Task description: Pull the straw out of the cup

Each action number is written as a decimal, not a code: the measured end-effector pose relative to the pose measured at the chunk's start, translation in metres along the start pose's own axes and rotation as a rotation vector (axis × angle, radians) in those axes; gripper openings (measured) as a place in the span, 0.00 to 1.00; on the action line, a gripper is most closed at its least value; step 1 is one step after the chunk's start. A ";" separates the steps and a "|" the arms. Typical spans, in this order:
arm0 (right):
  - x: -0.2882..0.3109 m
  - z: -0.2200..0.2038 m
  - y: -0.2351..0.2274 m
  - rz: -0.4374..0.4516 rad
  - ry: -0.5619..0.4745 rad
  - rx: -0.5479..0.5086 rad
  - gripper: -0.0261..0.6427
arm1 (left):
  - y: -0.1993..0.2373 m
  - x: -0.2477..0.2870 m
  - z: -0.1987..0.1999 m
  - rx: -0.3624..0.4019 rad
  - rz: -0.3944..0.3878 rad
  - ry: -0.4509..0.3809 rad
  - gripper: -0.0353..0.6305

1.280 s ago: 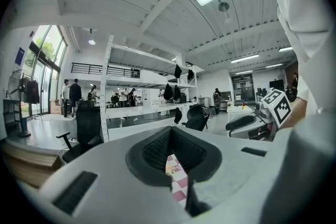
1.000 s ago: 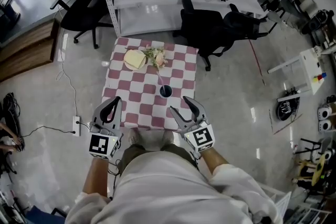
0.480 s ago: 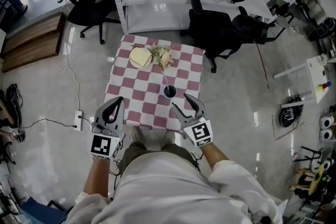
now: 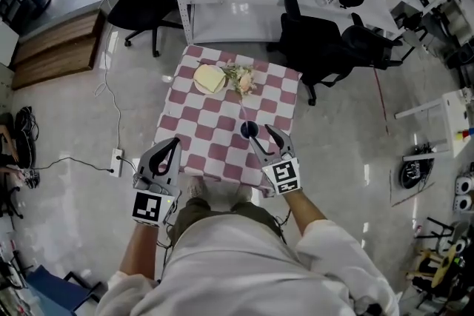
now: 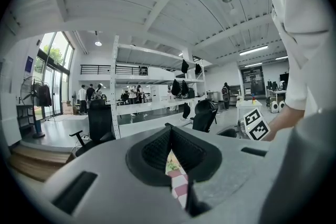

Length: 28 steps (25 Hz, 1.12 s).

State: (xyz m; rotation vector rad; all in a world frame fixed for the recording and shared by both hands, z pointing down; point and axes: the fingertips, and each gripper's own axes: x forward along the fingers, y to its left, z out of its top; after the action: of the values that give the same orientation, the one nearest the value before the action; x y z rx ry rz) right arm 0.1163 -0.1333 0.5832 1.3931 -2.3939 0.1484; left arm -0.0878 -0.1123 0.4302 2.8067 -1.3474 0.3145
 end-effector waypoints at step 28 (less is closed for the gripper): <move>0.074 -0.078 -0.016 0.044 0.172 -0.018 0.35 | 0.012 -0.010 -0.011 0.006 0.068 0.055 0.06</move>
State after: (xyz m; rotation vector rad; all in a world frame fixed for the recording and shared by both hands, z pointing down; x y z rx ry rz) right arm 0.1172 -0.1806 0.6808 1.2666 -2.2788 0.2473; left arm -0.1054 -0.1109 0.4385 2.7394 -1.4353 0.3946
